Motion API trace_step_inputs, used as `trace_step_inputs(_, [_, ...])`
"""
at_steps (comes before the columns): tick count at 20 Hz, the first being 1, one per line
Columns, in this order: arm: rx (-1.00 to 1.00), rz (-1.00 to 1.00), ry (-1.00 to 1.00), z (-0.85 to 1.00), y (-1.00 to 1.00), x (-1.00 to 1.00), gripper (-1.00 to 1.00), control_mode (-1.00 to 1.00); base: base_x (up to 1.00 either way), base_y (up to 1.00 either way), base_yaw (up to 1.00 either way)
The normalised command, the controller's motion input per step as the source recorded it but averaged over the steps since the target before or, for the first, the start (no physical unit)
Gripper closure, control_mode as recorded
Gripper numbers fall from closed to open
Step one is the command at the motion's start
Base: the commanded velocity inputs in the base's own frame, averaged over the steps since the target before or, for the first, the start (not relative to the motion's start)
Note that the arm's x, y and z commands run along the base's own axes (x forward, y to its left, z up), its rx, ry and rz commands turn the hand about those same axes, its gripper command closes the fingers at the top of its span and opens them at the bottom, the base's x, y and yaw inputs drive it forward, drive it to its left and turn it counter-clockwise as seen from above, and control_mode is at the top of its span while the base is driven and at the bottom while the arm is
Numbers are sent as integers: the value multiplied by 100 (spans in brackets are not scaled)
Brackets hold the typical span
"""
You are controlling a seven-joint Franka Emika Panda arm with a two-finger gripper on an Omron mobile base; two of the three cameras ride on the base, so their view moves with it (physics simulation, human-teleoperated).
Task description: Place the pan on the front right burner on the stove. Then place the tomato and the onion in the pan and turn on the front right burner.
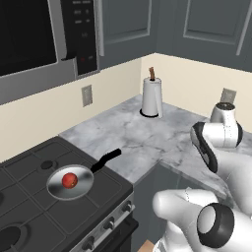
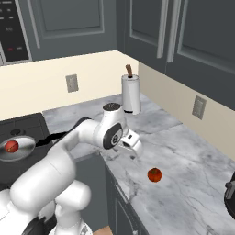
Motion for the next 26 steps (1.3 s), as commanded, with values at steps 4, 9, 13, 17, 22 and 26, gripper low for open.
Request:
trace_step_inputs(4, [0, 0, 0, 0, -40, -16, -100, -100, 0, 0, 0])
trace_step_inputs(9, [0, 0, 0, 0, -36, -20, -100, -100, 0, 0, 0])
trace_step_inputs(13, [0, 0, 0, 0, -38, -4, -100, -100, 0, 0, 0])
trace_step_inputs(17, [0, 0, 0, 0, -32, 0, -100, -100, 0, 0, 0])
trace_step_inputs(22, [0, 0, 0, 0, -23, 0, -100, -100, 0, 0, 0])
trace_step_inputs(26, [0, 0, 2, -1, -8, 0, -100, -100, 0, 0, 0])
